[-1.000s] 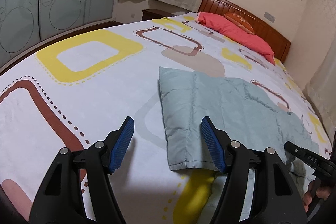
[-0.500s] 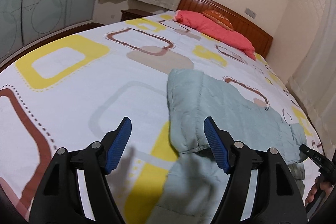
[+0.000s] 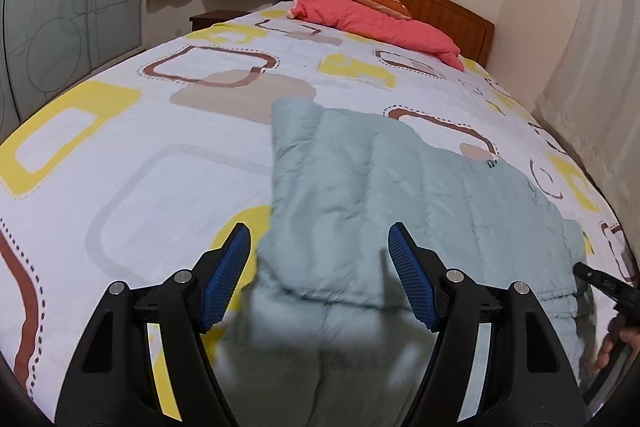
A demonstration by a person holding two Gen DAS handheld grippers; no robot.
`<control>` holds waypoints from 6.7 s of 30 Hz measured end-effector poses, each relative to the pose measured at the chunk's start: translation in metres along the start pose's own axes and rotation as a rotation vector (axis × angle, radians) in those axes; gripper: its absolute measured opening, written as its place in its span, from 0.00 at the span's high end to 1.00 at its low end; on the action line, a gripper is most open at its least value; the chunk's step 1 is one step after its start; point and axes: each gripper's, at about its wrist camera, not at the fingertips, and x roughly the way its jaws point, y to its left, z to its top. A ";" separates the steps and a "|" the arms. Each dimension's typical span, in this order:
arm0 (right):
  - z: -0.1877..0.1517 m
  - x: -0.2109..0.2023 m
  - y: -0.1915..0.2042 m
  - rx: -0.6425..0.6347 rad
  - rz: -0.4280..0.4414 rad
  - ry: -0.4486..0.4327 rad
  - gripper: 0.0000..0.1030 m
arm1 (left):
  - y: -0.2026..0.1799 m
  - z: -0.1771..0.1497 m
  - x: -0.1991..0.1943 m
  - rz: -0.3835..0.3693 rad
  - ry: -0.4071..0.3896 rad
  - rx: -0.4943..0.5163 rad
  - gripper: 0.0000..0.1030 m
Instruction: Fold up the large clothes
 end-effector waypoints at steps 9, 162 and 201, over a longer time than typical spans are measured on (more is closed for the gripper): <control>0.006 -0.001 0.034 -0.053 -0.010 -0.078 0.47 | -0.006 0.011 0.041 0.069 0.044 -0.001 0.31; -0.004 0.020 -0.049 0.353 0.343 0.007 0.91 | 0.055 0.019 0.051 -0.122 0.080 -0.324 0.95; 0.024 0.033 0.040 -0.041 0.051 -0.004 0.38 | 0.015 0.039 0.058 -0.033 0.119 -0.190 0.28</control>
